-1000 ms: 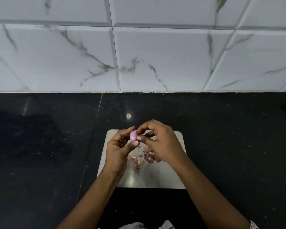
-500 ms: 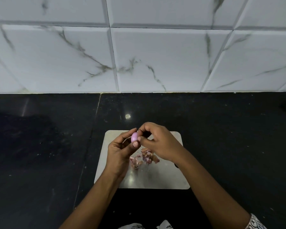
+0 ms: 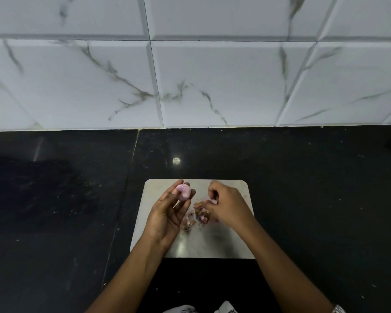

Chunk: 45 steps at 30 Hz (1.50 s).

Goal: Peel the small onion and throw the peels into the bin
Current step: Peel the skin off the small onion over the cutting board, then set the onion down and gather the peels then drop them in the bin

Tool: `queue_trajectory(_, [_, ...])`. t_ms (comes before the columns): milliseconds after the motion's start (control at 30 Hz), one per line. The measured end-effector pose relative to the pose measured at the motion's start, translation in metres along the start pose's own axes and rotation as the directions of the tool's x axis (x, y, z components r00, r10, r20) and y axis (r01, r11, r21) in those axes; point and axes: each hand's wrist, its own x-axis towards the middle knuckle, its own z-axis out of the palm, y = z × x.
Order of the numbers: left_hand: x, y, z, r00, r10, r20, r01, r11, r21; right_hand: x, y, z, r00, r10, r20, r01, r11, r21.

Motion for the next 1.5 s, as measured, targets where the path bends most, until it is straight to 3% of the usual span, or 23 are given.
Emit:
queue_trajectory(67, [0.001, 0.0, -0.003, 0.998, -0.043, -0.047, 0.042, 0.999, -0.02, -0.002, 0.005, 0.004, 0.988, 0.008, 0.155, 0.002, 0.998, -0.066])
queue_trajectory(133, [0.001, 0.0, -0.006, 0.995, -0.082, -0.051, 0.081, 0.996, -0.034, -0.004, 0.008, 0.005, 0.931, 0.031, 0.365, 0.05, 0.976, -0.21])
queue_trajectory(167, [0.001, 0.0, -0.007, 0.994, -0.096, -0.046, 0.095, 0.995, -0.036, -0.005, 0.009, 0.006, 0.914, 0.047, 0.403, 0.063, 0.964, -0.257])
queue_trajectory(200, [0.001, -0.001, -0.008, 0.993, -0.106, -0.043, 0.105, 0.994, -0.036, -0.006, 0.009, 0.006, 0.93, 0.042, 0.364, 0.054, 0.967, -0.248])
queue_trajectory(267, [0.0, -0.003, -0.009, 0.993, -0.113, -0.044, 0.111, 0.993, -0.048, -0.006, 0.006, 0.001, 0.988, 0.014, 0.157, 0.01, 0.988, -0.152])
queue_trajectory(333, [-0.002, -0.004, -0.008, 0.992, -0.116, -0.046, 0.113, 0.992, -0.06, -0.005, 0.005, -0.002, 0.999, -0.027, -0.028, 0.025, 0.997, -0.074])
queue_trajectory(400, [-0.004, -0.006, -0.008, 0.992, -0.118, -0.05, 0.116, 0.992, -0.051, -0.006, 0.002, -0.004, 0.997, -0.064, 0.04, 0.064, 0.998, -0.01])
queue_trajectory(500, [-0.004, -0.008, -0.006, 0.99, -0.119, -0.081, 0.117, 0.993, -0.036, -0.009, 0.002, -0.005, 0.97, -0.084, 0.229, 0.116, 0.984, -0.132])
queue_trajectory(633, [-0.004, -0.008, 0.0, 0.985, -0.115, -0.132, 0.11, 0.993, -0.039, -0.014, -0.001, -0.006, 0.98, -0.178, 0.084, 0.163, 0.974, 0.157])
queue_trajectory(767, [-0.003, -0.015, 0.014, 0.971, -0.132, -0.197, 0.135, 0.991, 0.003, -0.017, 0.0, 0.013, 0.968, -0.25, -0.013, 0.25, 0.957, 0.149])
queue_trajectory(967, [0.002, -0.025, 0.026, 0.956, -0.169, -0.24, 0.202, 0.972, 0.12, -0.018, 0.014, 0.014, 0.981, -0.133, -0.138, 0.165, 0.952, 0.256])
queue_trajectory(1067, [0.005, -0.023, 0.026, 0.954, -0.193, -0.23, 0.243, 0.946, 0.213, -0.02, 0.021, 0.001, 0.998, 0.018, -0.064, 0.015, 0.878, 0.479])
queue_trajectory(1133, [0.005, -0.017, 0.022, 0.967, -0.125, -0.22, 0.193, 0.928, 0.32, -0.021, 0.03, -0.011, 0.996, 0.08, -0.025, -0.05, 0.803, 0.594])
queue_trajectory(1200, [0.005, -0.011, 0.013, 0.988, 0.053, -0.145, 0.038, 0.827, 0.56, -0.023, 0.043, -0.025, 0.989, 0.14, -0.055, -0.077, 0.783, 0.617])
queue_trajectory(1300, [0.011, -0.008, -0.016, 0.959, 0.273, 0.079, -0.188, 0.399, 0.897, -0.026, 0.069, -0.043, 0.958, 0.241, -0.157, -0.114, 0.818, 0.564])
queue_trajectory(1433, [0.027, -0.014, -0.052, 0.92, 0.312, 0.237, -0.272, 0.072, 0.96, -0.028, 0.114, -0.06, 0.907, 0.365, -0.21, -0.225, 0.842, 0.49])
queue_trajectory(1500, [0.033, -0.014, -0.061, 0.902, 0.349, 0.254, -0.285, 0.039, 0.958, -0.028, 0.133, -0.066, 0.892, 0.399, -0.21, -0.266, 0.843, 0.468])
